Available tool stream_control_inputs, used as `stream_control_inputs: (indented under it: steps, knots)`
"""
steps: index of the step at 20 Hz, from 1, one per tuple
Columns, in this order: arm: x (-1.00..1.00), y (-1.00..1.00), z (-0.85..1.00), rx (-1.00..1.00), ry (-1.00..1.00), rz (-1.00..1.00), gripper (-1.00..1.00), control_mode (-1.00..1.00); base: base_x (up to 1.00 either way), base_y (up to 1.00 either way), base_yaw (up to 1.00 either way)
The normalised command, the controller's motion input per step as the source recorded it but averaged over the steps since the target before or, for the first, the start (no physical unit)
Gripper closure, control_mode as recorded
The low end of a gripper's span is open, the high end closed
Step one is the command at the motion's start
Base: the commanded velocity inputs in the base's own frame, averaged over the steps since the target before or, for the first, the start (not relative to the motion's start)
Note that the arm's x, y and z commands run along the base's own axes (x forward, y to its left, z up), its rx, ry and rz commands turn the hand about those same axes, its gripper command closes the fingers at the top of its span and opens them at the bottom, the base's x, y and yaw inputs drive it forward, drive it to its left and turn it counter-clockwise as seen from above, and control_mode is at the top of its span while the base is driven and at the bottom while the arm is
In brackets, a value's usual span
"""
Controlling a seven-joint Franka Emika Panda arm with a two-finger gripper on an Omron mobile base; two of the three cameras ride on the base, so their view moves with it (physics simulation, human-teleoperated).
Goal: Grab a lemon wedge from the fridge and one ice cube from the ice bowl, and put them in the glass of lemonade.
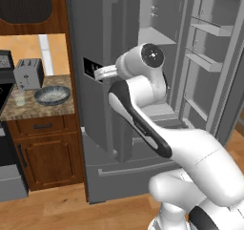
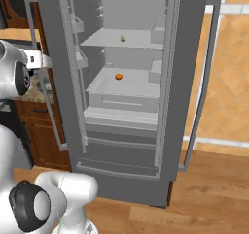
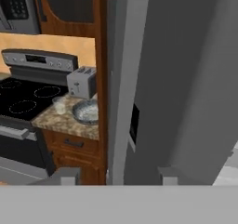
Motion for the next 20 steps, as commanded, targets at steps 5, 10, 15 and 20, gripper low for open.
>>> stream_control_inputs:
  steps: [5,10,15,20]
  knots:
    - [-0.9,-0.43,0.98,0.02,-0.09,-0.03,-1.0,-1.0,0.0,0.0,0.0]
    - [-0.48,-0.86,0.64,0.07,-0.01,-0.15,-1.0,-1.0,0.0,0.0,0.0]
    - [0.25,-1.0,-0.15,0.21,0.35,-0.09,-1.0,-1.0,0.0,0.0,0.0]
    - [0.45,-0.65,-0.38,0.3,0.46,0.04,-1.0,-1.0,0.0,0.0,0.0]
